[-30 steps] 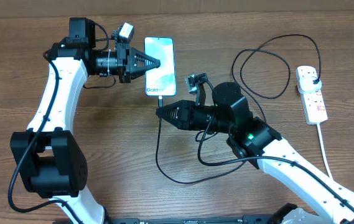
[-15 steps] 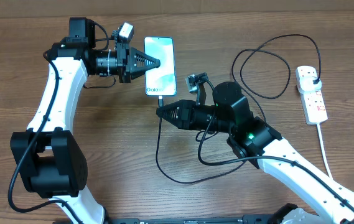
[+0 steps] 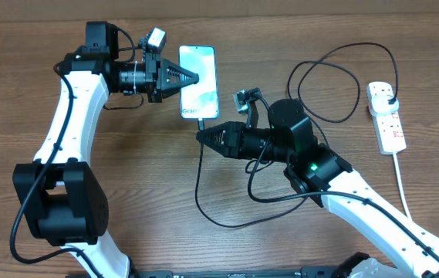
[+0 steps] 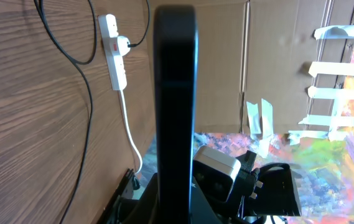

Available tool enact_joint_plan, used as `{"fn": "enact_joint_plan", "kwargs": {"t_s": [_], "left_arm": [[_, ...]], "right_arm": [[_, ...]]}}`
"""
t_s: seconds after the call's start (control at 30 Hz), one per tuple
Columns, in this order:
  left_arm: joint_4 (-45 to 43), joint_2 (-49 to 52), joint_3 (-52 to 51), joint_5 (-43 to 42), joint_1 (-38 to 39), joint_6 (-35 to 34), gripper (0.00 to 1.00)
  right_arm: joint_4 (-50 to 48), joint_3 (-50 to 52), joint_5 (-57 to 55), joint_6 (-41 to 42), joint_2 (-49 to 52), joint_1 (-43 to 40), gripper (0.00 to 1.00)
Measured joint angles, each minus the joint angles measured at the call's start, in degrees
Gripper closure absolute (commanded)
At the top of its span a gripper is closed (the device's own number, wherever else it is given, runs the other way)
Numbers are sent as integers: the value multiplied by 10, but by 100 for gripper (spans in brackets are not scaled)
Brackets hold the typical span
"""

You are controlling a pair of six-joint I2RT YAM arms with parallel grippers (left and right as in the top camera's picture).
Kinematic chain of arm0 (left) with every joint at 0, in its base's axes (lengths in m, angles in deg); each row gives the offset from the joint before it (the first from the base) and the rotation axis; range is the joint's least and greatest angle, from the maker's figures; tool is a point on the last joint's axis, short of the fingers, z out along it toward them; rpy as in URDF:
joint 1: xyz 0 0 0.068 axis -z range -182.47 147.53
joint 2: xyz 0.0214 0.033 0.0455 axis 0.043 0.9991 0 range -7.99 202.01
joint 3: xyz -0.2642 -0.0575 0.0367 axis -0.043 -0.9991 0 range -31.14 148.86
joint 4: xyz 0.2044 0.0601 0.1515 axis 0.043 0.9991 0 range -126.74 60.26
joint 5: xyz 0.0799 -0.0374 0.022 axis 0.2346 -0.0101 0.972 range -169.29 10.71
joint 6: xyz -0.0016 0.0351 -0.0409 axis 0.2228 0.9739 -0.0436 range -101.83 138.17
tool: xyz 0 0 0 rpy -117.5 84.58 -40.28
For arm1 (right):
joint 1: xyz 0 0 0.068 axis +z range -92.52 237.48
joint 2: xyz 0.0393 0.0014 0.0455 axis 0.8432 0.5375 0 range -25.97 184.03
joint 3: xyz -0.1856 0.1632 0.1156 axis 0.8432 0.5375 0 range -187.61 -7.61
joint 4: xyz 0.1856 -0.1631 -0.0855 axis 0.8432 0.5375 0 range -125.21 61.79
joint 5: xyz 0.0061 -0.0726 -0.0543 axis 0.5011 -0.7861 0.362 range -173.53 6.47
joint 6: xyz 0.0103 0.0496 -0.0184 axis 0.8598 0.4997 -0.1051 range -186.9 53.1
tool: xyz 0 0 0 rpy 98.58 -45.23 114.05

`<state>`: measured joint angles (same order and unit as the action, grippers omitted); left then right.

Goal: Plug charger to phone and switch on socket
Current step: 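Align and push the plug up into the phone's bottom port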

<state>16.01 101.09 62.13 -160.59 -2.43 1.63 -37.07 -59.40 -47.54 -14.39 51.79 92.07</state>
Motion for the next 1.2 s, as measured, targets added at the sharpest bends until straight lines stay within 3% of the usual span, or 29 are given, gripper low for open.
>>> {"fn": "enact_joint_plan", "kwargs": {"t_s": [1.2], "left_arm": [[11, 0, 0, -6, 19, 32, 96]], "right_arm": [[9, 4, 52, -21, 0, -25, 96]]}}
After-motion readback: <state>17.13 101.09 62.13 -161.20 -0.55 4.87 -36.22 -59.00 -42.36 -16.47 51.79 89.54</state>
